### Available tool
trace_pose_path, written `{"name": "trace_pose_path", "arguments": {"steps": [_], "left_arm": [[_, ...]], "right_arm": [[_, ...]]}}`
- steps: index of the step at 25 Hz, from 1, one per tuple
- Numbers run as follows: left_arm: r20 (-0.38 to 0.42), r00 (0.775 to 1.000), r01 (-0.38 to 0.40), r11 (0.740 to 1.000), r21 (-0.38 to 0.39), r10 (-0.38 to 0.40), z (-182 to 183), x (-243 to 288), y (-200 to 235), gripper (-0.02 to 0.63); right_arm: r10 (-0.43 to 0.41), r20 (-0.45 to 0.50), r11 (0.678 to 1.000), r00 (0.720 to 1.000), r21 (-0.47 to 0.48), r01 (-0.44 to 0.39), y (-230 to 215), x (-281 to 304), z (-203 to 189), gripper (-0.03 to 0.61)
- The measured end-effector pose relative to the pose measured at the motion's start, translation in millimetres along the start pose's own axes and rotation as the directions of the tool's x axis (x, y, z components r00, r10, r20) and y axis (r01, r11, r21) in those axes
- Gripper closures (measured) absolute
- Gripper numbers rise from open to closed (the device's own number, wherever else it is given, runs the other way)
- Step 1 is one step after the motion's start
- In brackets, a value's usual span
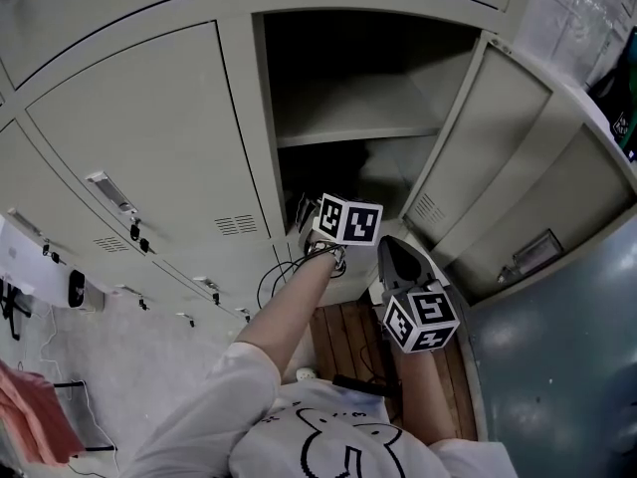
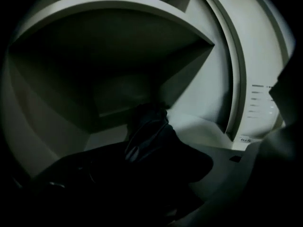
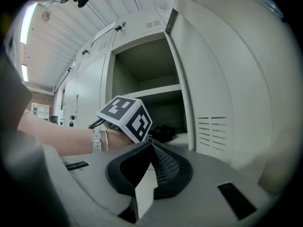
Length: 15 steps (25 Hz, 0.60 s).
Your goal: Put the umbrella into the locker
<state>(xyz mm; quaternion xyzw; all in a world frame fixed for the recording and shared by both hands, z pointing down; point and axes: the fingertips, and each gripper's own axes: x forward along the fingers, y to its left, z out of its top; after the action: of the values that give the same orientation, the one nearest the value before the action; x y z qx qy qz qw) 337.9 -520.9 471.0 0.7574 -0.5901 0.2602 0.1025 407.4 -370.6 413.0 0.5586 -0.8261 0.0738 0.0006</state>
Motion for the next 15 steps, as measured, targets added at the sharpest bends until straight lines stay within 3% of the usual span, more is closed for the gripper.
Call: {"name": "trace_pose_path", "arguments": {"steps": [5, 10, 15], "left_arm": [[-0.086, 0.996, 0.012, 0.999, 0.047, -0.008, -1, 16, 1, 0.291], [-0.100, 0.995, 0.033, 0.998, 0.056, -0.028, -2, 21, 0, 0.271], [-0.104, 0.994, 0.041, 0.999, 0.027, -0.038, -4, 20, 9, 0.164]], "right_arm": [[-0.020, -0.007, 1.000, 1.000, 0.024, 0.020, -6, -1, -4, 0.552], [-0.030, -0.010, 0.999, 1.000, 0.036, 0.030, -7, -2, -4, 0.552], [-0.031, -0.005, 0.999, 1.000, 0.038, 0.031, -3, -3, -1, 0.552]]}}
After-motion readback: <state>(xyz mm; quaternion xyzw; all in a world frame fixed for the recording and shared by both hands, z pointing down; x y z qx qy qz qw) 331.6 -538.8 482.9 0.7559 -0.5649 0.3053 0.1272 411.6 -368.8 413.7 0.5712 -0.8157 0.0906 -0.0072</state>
